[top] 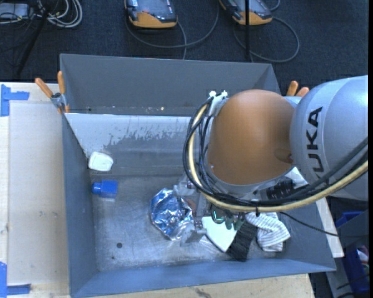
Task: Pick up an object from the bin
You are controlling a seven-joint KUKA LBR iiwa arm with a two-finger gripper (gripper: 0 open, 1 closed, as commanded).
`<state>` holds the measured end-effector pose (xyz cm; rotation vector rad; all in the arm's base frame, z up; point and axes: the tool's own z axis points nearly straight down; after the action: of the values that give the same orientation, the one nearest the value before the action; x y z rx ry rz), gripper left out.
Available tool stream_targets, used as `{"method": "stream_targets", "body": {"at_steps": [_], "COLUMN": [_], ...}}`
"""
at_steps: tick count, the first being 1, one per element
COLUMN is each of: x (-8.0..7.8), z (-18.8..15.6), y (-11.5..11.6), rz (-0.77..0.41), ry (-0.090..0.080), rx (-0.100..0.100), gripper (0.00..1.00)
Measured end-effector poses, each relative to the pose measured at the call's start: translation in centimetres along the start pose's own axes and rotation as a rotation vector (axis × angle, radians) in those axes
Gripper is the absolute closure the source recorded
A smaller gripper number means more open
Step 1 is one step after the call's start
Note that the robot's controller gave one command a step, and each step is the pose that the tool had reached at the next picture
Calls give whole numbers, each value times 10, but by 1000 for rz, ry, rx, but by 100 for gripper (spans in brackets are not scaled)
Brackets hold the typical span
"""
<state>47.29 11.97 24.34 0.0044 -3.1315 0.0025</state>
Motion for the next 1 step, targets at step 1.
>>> {"method": "stream_targets", "body": {"at_steps": [1], "x": [-2], "z": [-4], "y": [-1], "rz": [4], "ry": [-8], "rx": [-1], "gripper": [0]}}
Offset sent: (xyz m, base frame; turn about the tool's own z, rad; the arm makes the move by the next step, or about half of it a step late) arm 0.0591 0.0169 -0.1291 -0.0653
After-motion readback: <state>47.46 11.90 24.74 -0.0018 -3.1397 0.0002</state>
